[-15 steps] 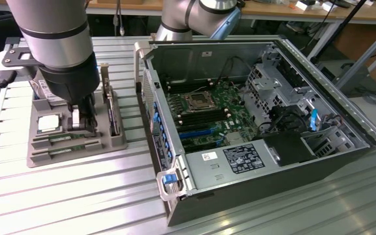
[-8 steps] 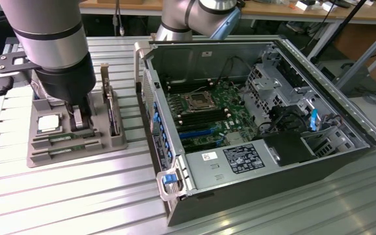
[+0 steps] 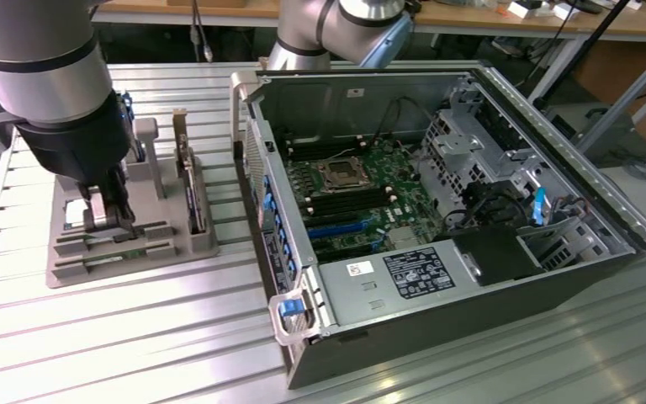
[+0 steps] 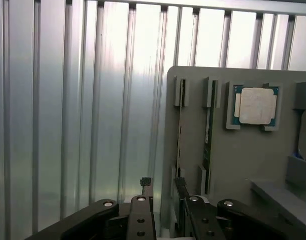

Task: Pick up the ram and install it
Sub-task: 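Pick up the ram and move it above insertion slot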

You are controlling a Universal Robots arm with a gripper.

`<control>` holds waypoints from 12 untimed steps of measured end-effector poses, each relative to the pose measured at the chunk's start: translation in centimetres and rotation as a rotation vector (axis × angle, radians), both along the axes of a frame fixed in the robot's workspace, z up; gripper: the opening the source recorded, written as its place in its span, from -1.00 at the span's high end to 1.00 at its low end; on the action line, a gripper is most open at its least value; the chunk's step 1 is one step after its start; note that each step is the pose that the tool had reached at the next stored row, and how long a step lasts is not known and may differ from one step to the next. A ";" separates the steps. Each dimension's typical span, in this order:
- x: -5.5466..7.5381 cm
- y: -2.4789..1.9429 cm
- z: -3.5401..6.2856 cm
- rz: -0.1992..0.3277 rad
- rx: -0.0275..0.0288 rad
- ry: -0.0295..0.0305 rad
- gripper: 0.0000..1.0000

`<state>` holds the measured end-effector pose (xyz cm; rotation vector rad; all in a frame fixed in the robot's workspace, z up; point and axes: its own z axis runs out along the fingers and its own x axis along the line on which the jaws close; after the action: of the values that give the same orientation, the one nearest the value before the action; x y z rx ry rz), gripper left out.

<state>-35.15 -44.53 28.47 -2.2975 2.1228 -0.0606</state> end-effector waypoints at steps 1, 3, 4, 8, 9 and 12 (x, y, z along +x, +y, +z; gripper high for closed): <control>-0.2 0.00 -0.01 0.000 -0.0001 -0.0001 0.40; -0.2 0.00 -0.04 0.000 -0.0002 -0.0001 0.40; -0.2 0.00 -0.07 0.000 -0.0001 -0.0002 0.40; -0.2 0.11 -0.49 0.000 -0.0001 -0.0002 0.40; -0.2 0.38 -0.65 0.000 0.0000 -0.0003 0.40; -0.3 0.63 -0.84 0.000 0.0001 -0.0004 0.40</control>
<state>-35.42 -43.90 27.64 -2.2972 2.1226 -0.0609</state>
